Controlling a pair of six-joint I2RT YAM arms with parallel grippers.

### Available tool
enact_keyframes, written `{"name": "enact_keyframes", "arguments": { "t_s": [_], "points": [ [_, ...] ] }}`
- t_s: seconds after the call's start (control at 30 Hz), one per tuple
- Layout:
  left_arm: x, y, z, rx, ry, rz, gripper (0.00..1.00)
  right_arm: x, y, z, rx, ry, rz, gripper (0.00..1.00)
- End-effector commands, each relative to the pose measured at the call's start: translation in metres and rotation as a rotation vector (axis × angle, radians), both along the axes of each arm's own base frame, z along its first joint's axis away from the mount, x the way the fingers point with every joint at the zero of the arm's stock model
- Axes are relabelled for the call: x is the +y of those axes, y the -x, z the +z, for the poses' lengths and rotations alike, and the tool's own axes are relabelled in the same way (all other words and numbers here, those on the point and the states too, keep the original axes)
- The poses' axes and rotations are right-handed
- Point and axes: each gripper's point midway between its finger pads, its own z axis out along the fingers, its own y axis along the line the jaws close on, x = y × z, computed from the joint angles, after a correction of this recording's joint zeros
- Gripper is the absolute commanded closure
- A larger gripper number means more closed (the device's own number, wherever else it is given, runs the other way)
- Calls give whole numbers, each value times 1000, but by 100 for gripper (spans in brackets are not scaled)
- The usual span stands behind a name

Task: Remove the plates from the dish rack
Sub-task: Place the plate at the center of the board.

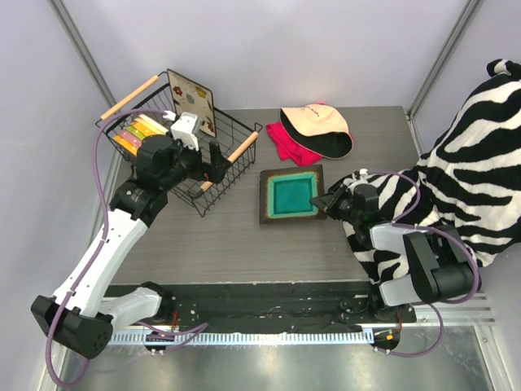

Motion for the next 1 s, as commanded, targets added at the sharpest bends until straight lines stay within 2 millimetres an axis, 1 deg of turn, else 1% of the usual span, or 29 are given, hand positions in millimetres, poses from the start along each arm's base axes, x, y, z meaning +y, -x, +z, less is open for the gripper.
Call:
{"name": "enact_keyframes", "arguments": {
  "t_s": [0.0,0.07,0.1,0.2,0.27,0.33,0.37,0.4,0.43,0.47,0.57,0.7,0.97],
  "points": [
    [-1,-2,2,3,70,-16,0,21,-36,95,-348,-123,66,99],
    [0,-2,-1,15,69,-13,0,21,-40,88,-337,-101,70,99],
    [1,-2,-3,19,70,-9,0,21,-42,81,-312,-87,70,99],
    [4,-2,-3,15,71,-2,0,21,-45,69,-287,-52,81,100],
    [4,-2,-4,17,71,-1,0,22,-46,67,-285,-37,90,99],
    [5,-3,-6,23,72,1,0,21,-48,60,-258,-17,94,99],
    [4,-4,-9,33,74,-2,0,22,-51,62,-261,-11,96,97],
    [3,-4,-8,32,75,-5,0,21,-50,57,-245,10,101,94],
    [3,-5,-10,39,76,-4,0,20,-51,55,-240,20,98,91],
    [3,-5,-11,42,76,-6,0,18,-51,52,-221,33,93,85],
    [3,-5,-11,45,80,-5,0,15,-51,46,-199,73,92,73],
    [2,-5,-13,54,84,-11,0,13,-48,39,-185,96,97,64],
    [1,-5,-14,62,91,-13,0,10,-48,37,-177,134,104,47]
  ]
}}
